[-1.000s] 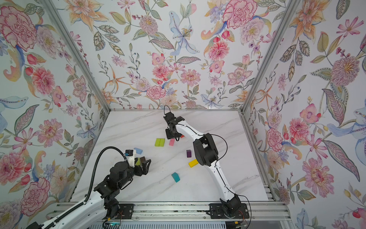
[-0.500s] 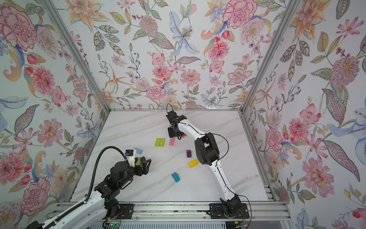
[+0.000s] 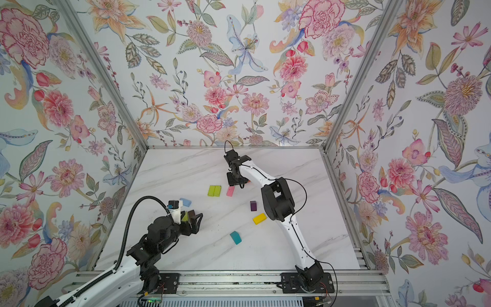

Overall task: Build the wood block tower
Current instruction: 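Lower the right gripper and align it over the pink block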

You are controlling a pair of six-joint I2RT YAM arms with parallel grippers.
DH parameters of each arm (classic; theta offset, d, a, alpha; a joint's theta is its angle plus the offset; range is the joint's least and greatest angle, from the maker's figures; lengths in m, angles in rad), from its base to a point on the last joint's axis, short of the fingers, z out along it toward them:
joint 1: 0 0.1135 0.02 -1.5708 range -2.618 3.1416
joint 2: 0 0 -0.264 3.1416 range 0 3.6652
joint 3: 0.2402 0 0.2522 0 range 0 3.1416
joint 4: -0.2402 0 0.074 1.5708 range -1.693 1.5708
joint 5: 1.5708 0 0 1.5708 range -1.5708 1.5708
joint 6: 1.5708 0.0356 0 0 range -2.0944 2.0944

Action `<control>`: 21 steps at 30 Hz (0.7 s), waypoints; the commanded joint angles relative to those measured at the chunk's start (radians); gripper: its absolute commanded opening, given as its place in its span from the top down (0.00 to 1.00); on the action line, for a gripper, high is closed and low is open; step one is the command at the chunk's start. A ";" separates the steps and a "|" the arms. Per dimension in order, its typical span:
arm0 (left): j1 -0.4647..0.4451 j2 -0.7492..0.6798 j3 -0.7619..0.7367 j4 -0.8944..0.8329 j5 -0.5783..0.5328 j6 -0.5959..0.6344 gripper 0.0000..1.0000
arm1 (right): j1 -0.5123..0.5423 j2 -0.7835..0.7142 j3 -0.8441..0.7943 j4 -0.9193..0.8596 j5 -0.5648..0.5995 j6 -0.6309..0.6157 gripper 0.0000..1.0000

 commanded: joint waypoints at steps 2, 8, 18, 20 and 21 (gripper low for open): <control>-0.008 -0.013 0.009 0.015 0.001 -0.008 0.01 | 0.018 -0.001 0.035 -0.024 0.005 -0.014 0.49; -0.008 -0.023 0.007 -0.003 -0.007 -0.005 0.01 | 0.022 0.028 0.061 -0.024 -0.015 -0.011 0.49; -0.008 -0.002 0.010 0.009 -0.010 -0.001 0.01 | 0.024 0.049 0.079 -0.030 -0.028 -0.017 0.49; -0.009 0.001 0.013 0.012 -0.009 -0.002 0.01 | 0.024 0.051 0.080 -0.032 -0.028 -0.019 0.49; -0.008 0.001 0.013 0.012 -0.010 0.001 0.01 | 0.023 0.051 0.080 -0.033 -0.027 -0.019 0.49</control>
